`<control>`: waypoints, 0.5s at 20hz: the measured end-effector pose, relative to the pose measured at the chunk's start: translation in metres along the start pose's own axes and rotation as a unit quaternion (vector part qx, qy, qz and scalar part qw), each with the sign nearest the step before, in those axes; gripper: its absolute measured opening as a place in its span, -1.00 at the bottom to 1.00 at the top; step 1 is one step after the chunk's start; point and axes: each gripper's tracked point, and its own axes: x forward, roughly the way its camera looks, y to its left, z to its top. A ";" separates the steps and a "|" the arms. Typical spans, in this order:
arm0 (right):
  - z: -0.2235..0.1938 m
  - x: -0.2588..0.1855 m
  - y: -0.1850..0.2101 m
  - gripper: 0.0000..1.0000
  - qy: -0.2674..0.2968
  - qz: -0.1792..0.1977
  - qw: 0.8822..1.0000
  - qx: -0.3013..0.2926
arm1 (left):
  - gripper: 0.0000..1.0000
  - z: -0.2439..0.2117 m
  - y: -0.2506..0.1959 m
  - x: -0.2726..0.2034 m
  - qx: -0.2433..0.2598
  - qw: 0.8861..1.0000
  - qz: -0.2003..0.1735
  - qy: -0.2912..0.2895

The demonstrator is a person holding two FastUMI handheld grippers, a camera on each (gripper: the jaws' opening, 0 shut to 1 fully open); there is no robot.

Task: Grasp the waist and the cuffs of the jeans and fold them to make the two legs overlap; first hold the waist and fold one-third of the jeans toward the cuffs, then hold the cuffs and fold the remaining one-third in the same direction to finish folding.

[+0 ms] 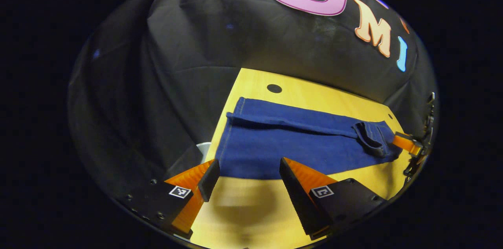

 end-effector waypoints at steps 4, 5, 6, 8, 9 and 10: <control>0.006 -0.025 -0.022 0.96 0.000 -0.040 0.999 -0.010 | 0.90 0.003 0.012 0.042 0.022 0.999 -0.009 0.038; 0.010 -0.026 -0.025 0.96 -0.002 -0.047 0.999 -0.012 | 0.90 0.004 0.014 0.045 0.028 0.999 -0.012 0.044; 0.013 -0.026 -0.028 0.96 -0.004 -0.051 0.999 -0.014 | 0.90 0.005 0.015 0.050 0.036 0.998 -0.014 0.051; 0.011 -0.030 -0.031 0.96 -0.003 -0.059 0.998 -0.012 | 0.89 0.001 0.014 0.065 0.054 0.996 -0.023 0.068; 0.012 -0.030 -0.034 0.87 -0.001 -0.063 0.998 -0.010 | 0.89 -0.004 0.008 0.069 0.061 0.994 -0.028 0.081; 0.013 -0.032 -0.036 0.96 -0.001 -0.066 0.998 -0.008 | 0.88 -0.009 0.003 0.073 0.062 0.993 -0.035 0.093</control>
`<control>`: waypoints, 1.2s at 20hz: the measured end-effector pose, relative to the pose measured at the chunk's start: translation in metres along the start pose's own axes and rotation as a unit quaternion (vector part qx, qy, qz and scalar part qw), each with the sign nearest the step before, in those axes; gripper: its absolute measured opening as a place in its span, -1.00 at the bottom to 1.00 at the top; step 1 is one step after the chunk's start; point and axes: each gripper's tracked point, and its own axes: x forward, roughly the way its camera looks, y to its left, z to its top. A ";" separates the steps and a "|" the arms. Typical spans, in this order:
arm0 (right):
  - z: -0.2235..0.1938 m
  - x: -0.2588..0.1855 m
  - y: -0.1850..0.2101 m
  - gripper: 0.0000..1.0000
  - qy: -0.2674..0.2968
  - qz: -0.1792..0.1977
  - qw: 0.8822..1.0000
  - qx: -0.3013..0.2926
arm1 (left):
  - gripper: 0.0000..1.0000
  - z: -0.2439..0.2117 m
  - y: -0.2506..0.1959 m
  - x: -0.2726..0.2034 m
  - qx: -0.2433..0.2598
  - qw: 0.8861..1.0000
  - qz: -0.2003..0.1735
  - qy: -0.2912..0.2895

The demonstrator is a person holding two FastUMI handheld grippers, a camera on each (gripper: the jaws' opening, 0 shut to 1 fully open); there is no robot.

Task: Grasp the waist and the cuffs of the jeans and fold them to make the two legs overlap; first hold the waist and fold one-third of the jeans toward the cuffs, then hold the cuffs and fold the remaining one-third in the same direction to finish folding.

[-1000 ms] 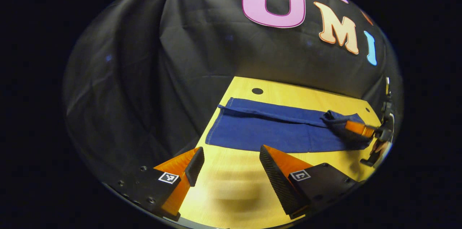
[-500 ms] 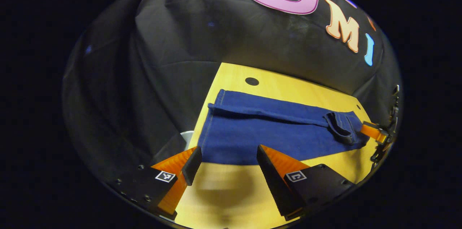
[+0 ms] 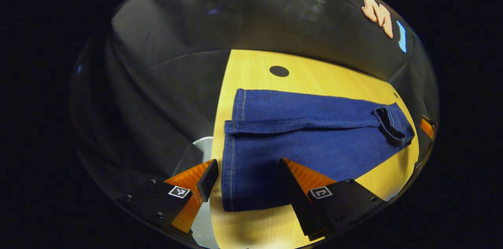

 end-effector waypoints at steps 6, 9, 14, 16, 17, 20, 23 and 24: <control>0.009 -0.001 -0.018 0.96 -0.007 -0.021 1.000 -0.007 | 0.57 0.001 0.018 0.016 0.001 0.999 0.046 -0.002; 0.006 -0.001 -0.020 0.96 -0.005 -0.024 1.000 -0.006 | -0.12 0.007 0.001 0.014 -0.007 1.000 0.028 -0.010; 0.011 -0.002 -0.018 0.96 -0.014 -0.021 1.000 0.001 | -1.00 0.005 -0.004 0.018 0.032 0.998 0.044 0.023; 0.019 -0.008 -0.023 0.96 -0.024 -0.028 0.999 -0.002 | -1.00 0.019 -0.011 0.010 0.019 1.000 0.019 0.000; 0.023 -0.011 -0.026 0.96 -0.028 -0.031 0.999 -0.003 | -1.00 0.025 -0.016 0.003 0.006 1.000 0.008 -0.016; 0.026 -0.018 -0.029 0.96 -0.035 -0.033 0.999 -0.005 | -1.00 0.042 -0.021 -0.014 -0.026 0.997 -0.015 -0.067; 0.029 -0.029 -0.028 0.96 -0.044 -0.028 0.999 -0.006 | -1.00 0.064 -0.035 -0.035 -0.057 0.991 -0.053 -0.112; 0.030 -0.033 -0.027 0.96 -0.050 -0.023 0.998 -0.006 | -1.00 0.066 -0.039 -0.043 -0.056 0.989 -0.064 -0.124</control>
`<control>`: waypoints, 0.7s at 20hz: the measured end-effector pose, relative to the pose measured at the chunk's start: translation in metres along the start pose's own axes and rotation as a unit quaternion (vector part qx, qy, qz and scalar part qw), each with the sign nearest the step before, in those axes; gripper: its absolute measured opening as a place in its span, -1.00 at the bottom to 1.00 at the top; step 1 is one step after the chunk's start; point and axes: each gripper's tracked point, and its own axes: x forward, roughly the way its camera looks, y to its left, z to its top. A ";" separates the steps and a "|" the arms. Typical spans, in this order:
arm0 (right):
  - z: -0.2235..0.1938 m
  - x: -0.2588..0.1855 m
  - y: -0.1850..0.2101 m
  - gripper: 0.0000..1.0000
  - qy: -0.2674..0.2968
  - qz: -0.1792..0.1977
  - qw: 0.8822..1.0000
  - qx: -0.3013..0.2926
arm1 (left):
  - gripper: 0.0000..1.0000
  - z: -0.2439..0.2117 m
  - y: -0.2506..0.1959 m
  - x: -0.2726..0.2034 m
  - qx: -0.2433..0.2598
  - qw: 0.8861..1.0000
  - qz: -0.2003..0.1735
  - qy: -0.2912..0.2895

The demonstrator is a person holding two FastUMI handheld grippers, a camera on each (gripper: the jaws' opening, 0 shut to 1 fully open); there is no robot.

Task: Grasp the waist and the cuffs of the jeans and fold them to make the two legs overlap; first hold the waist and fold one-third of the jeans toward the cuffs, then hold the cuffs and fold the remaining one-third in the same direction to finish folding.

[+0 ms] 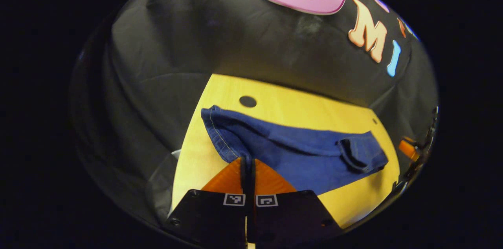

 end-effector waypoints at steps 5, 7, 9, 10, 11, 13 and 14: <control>-0.001 -0.029 -0.021 0.89 -0.021 0.013 1.000 0.001 | -1.00 0.023 -0.064 -0.030 0.042 0.998 -0.033 -0.033; 0.002 -0.046 -0.040 0.97 -0.030 0.011 0.999 0.014 | -1.00 0.036 -0.105 -0.031 0.057 0.997 -0.047 -0.039; 0.002 -0.062 -0.057 0.89 -0.036 0.009 0.999 0.021 | -1.00 0.045 -0.144 -0.031 0.063 0.995 -0.066 -0.050; 0.001 -0.070 -0.067 0.97 -0.038 0.007 0.999 0.021 | -1.00 0.049 -0.164 -0.030 0.066 0.993 -0.075 -0.057; 0.001 -0.076 -0.078 0.96 -0.040 0.003 0.999 0.021 | -1.00 0.047 -0.185 -0.032 0.071 0.992 -0.086 -0.055; 0.003 -0.087 -0.096 0.97 -0.046 -0.002 0.999 0.026 | -1.00 0.046 -0.225 -0.030 0.087 0.989 -0.106 -0.050; 0.003 -0.093 -0.105 0.89 -0.049 -0.005 0.998 0.030 | -1.00 0.046 -0.244 -0.026 0.097 0.987 -0.117 -0.047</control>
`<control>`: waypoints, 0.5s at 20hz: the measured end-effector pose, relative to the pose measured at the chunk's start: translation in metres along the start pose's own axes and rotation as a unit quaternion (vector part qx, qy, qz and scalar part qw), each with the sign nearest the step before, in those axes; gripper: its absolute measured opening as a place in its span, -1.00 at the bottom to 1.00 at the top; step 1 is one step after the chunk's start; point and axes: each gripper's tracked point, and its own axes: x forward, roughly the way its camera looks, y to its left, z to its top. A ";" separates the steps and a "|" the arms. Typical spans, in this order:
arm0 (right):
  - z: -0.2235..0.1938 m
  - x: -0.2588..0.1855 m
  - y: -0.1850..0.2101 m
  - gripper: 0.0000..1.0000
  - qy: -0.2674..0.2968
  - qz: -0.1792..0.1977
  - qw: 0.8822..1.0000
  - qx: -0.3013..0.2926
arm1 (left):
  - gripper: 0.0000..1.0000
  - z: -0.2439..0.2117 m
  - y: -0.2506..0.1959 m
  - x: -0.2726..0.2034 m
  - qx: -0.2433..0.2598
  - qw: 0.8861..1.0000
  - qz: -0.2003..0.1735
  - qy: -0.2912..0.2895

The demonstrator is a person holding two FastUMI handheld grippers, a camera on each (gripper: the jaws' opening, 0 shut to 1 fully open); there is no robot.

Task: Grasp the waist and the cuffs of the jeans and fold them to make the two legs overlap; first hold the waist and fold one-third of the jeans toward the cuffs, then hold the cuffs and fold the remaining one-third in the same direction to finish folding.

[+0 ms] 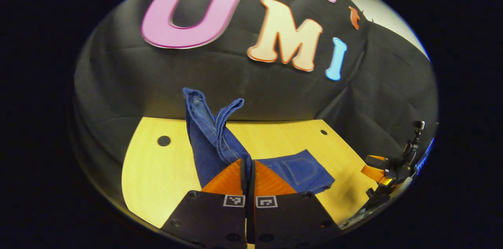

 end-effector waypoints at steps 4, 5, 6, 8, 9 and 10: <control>0.004 -0.023 -0.039 0.96 -0.010 -0.019 1.000 0.007 | -1.00 -0.005 -0.067 0.037 0.023 0.999 -0.028 0.022; 0.004 -0.029 -0.049 0.96 -0.010 -0.025 1.000 0.010 | -1.00 -0.010 -0.081 0.046 0.029 0.999 -0.033 0.029; 0.005 -0.035 -0.058 0.96 -0.013 -0.032 0.999 0.014 | -1.00 -0.014 -0.093 0.056 0.037 0.998 -0.036 0.038; 0.005 -0.045 -0.077 0.96 -0.018 -0.045 0.999 0.025 | -1.00 -0.024 -0.116 0.077 0.053 0.997 -0.033 0.050; 0.005 -0.051 -0.086 0.96 -0.018 -0.050 0.998 0.030 | -1.00 -0.031 -0.127 0.089 0.058 0.996 -0.036 0.056; 0.002 -0.056 -0.095 0.96 -0.018 -0.055 0.998 0.034 | -1.00 -0.040 -0.138 0.100 0.061 0.995 -0.036 0.063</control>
